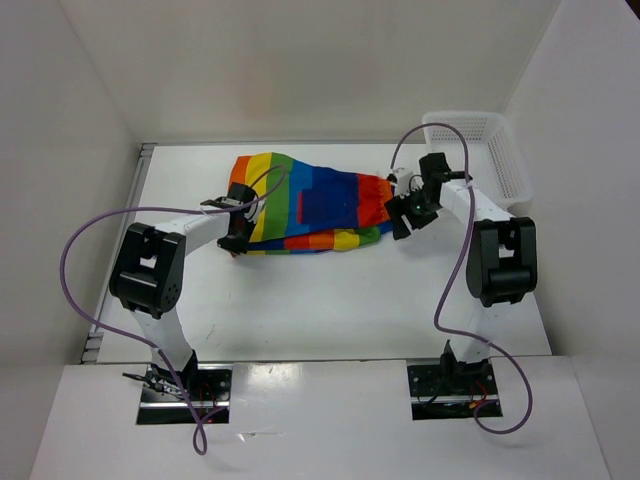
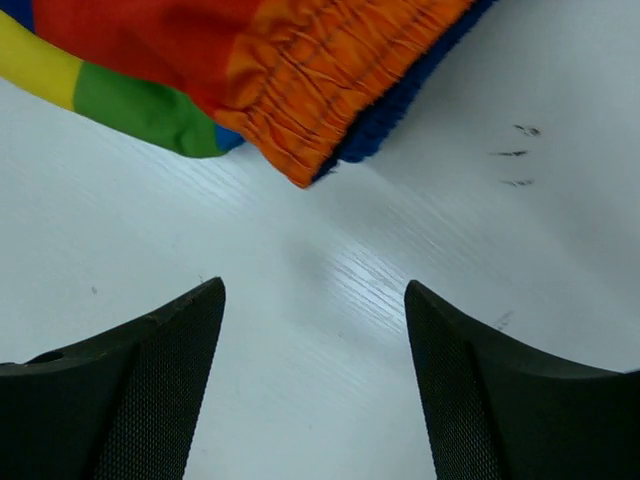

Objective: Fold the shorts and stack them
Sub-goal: Fold the shorts

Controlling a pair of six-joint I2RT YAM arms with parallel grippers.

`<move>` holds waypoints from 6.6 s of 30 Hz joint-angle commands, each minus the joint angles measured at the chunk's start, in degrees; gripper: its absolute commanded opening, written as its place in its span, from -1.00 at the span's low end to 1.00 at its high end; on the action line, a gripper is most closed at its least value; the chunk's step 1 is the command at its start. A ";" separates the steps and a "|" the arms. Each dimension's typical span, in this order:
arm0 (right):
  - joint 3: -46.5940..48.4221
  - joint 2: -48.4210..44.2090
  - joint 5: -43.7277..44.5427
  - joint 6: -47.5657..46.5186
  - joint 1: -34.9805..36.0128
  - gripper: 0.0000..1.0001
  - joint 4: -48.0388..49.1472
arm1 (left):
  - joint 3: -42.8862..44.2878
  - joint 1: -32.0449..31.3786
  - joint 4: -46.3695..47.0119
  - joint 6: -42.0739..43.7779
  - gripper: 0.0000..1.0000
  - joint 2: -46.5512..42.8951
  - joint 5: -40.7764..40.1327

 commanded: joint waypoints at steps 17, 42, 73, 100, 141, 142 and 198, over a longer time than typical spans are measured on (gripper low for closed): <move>8.76 13.72 -5.14 12.57 3.02 0.66 15.57 | 0.94 0.79 -2.66 0.19 -0.89 3.13 -1.26; 26.82 12.77 -19.69 -11.78 -2.08 -1.00 -32.86 | 5.87 6.24 -1.60 0.19 -0.89 4.19 -3.90; -2.54 -22.02 5.72 -8.98 3.89 0.26 0.98 | 6.49 7.03 -16.55 0.19 -0.13 -12.69 11.75; -12.93 -15.36 6.09 16.15 -0.40 0.21 18.64 | 9.56 7.03 -13.56 0.19 0.02 6.38 25.98; -3.63 -12.81 -6.55 11.16 -2.25 -1.00 13.47 | 22.90 12.91 -17.32 0.19 -1.00 -1.52 24.14; -2.57 -12.81 -7.61 10.46 -2.25 -1.00 11.02 | 24.05 13.87 -18.21 0.19 -1.00 -2.13 24.14; -21.99 -19.66 3.10 -15.39 7.06 0.49 4.84 | 3.67 14.07 -14.61 0.19 -0.46 1.82 8.14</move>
